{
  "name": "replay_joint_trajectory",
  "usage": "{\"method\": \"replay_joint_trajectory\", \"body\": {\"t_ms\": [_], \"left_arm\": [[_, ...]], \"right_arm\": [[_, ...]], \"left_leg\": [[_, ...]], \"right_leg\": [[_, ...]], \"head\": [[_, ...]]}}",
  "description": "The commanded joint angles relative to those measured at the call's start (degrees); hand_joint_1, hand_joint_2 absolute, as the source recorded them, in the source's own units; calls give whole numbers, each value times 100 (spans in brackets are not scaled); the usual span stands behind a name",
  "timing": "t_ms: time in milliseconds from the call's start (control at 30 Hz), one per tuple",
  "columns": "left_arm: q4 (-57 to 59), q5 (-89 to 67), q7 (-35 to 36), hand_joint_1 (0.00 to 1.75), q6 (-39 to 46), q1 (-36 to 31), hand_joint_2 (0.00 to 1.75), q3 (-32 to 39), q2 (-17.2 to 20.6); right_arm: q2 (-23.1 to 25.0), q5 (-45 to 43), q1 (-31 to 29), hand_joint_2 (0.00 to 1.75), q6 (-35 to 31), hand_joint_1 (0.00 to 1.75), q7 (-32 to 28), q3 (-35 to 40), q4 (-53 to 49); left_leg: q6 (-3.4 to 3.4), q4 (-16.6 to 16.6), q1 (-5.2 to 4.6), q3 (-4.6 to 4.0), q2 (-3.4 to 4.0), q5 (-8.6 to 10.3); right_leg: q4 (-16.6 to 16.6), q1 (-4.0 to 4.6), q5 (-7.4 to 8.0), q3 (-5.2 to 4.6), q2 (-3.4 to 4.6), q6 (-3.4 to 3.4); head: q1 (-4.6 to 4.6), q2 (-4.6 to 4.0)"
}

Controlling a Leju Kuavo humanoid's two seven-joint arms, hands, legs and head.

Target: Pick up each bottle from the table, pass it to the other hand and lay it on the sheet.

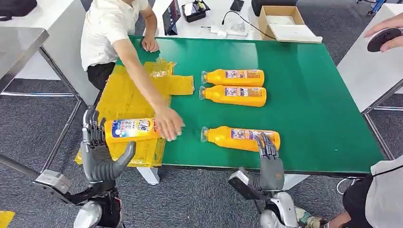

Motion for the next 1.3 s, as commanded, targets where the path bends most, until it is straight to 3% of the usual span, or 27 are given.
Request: {"method": "replay_joint_trajectory", "body": {"t_ms": [33,233,533,1000,1133,1300], "left_arm": [[740,-87,137,0,-227,-159,175,-343,144],[989,-127,249,0,-429,-430,175,-674,121],[1288,-111,432,0,-475,-702,175,-876,138],[1291,-107,454,0,-489,-654,175,-936,162],[1009,-64,509,0,-603,-351,175,-961,214],[911,-136,644,0,-707,-185,175,-922,155]], "right_arm": [[-183,513,-1128,175,181,0,458,-83,1800],[-166,771,-1864,175,472,0,778,13,2564],[-150,736,-2304,175,825,0,925,27,3114],[-110,882,-2405,175,830,0,994,143,3250],[40,1013,-2282,175,892,0,1098,260,3116],[61,1084,-2221,175,1773,0,1309,469,3126]], "left_leg": [[-3,-11,-3,30,10,-2],[1,-5,-10,16,6,2],[1,-3,-7,22,3,0],[-2,-1,-6,27,2,-3],[-5,-6,-2,42,19,-10],[-3,-4,-2,38,13,-10]], "right_leg": [[-11,-2,1,27,8,-9],[-1,-9,2,12,4,-4],[0,-6,-1,19,1,-6],[2,-5,-5,23,1,-8],[-5,0,-5,36,16,-13],[-2,0,-7,33,11,-10]], "head": [[0,0],[-2,0],[0,0],[-2,0],[-2,0],[-4,0]]}}
